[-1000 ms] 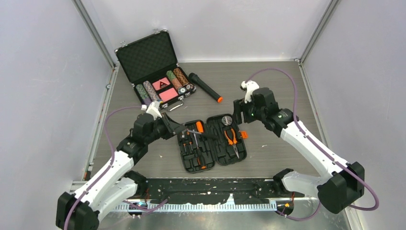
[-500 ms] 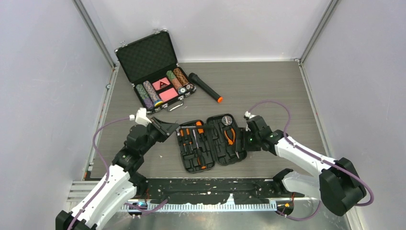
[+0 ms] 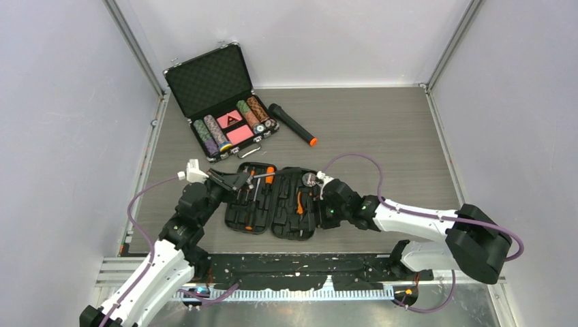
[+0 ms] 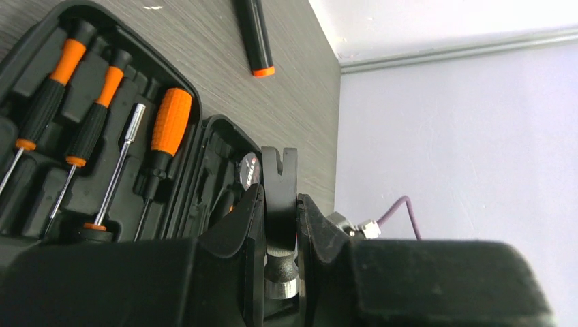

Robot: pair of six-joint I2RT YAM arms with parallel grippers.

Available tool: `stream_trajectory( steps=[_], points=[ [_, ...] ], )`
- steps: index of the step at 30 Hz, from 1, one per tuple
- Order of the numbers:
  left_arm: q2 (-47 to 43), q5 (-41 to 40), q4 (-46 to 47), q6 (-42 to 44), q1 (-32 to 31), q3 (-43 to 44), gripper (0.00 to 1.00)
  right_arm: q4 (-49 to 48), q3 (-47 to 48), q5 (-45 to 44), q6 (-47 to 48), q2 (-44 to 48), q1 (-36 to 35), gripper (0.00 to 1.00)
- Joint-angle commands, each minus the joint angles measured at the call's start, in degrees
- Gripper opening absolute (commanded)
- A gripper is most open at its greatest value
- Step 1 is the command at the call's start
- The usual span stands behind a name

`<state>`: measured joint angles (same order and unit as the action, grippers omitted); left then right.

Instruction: Pack the tool kit

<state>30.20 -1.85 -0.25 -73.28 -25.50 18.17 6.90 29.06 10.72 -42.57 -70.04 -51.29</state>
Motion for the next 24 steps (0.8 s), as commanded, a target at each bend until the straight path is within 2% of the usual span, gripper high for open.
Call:
stream_trajectory(
  steps=[1, 6, 10, 19, 23, 24],
  points=[
    [-0.85, -7.3, 4.71, -3.88, -2.02, -0.23, 0.0, -7.4, 3.49, -1.21, -1.73, 1.3, -1.7, 0.73],
    [0.21, -18.62, 3.15, -5.7, -8.68, -0.55, 0.0, -0.65, 0.89, -16.38, -1.05, 11.54, -1.58, 0.74],
    [3.66, -24.39, 3.33, -8.4, -13.66, -0.79, 0.0, 3.27, -0.31, -23.03, -0.12, 17.45, -0.99, 0.75],
    [12.26, -37.48, 3.85, -11.97, -22.69, 0.7, 0.0, 4.09, -3.72, -23.54, 0.75, 23.09, 2.83, 0.76],
    [14.59, -37.8, 2.97, -12.31, -25.97, 2.34, 0.0, 4.09, -4.68, -22.91, 0.85, 24.25, 3.72, 0.76],
    [15.01, -37.9, 2.32, -12.35, -27.21, 2.72, 0.04, 4.09, -4.74, -22.79, 0.92, 24.64, 3.86, 0.76]
  ],
)
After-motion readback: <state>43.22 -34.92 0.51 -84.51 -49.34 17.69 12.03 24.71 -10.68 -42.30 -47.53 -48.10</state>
